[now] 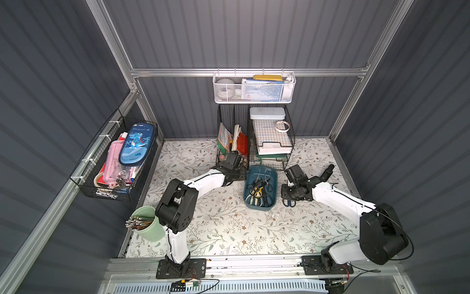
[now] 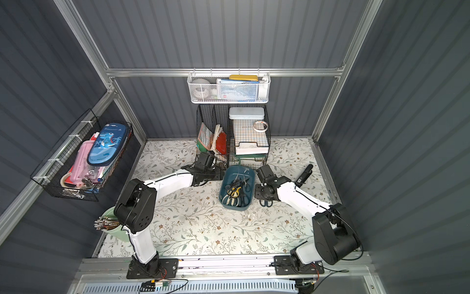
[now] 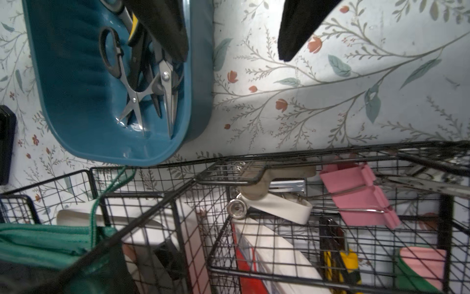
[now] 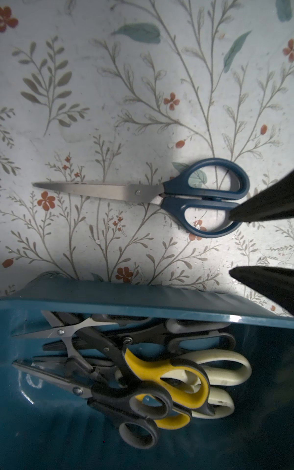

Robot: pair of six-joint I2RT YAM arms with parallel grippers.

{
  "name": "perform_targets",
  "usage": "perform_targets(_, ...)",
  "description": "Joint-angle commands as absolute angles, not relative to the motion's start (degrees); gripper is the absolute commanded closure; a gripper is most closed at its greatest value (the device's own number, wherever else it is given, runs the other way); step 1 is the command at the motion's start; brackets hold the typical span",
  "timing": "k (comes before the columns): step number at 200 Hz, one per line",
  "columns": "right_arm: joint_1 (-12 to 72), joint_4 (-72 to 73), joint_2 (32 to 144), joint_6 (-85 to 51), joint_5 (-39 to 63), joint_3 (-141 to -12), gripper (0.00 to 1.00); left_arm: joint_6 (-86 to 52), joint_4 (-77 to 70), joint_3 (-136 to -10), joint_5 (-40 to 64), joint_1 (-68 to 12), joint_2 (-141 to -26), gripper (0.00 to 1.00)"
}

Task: Take the scissors out of the storage box
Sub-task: Move the storage box to the center of the board.

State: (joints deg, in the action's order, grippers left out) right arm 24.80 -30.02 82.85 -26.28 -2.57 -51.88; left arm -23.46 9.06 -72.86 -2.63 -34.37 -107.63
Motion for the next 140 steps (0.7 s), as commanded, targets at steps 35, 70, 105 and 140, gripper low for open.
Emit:
perform_targets(35, 25.0, -30.0, 82.7, -26.5, -2.3, -51.8, 0.65, -19.7, 10.3, -75.4, -0.1, -36.1, -111.3, 0.39)
perform_targets(70, 25.0, -29.8, 82.7, -26.6, -2.0, -51.9, 0.65, -20.2, 11.3, -76.8, 0.1, -36.1, -114.2, 0.44)
perform_targets(105, 25.0, -29.8, 82.5, -26.3, -1.7, -51.7, 0.65, -21.5, 11.2, -75.6, 0.6, -36.1, -114.3, 0.66)
perform_targets(140, 25.1, -29.4, 82.1, -26.5, -1.2, -51.2, 0.65, -24.6, 12.1, -72.2, -2.1, -36.1, -110.6, 0.81)
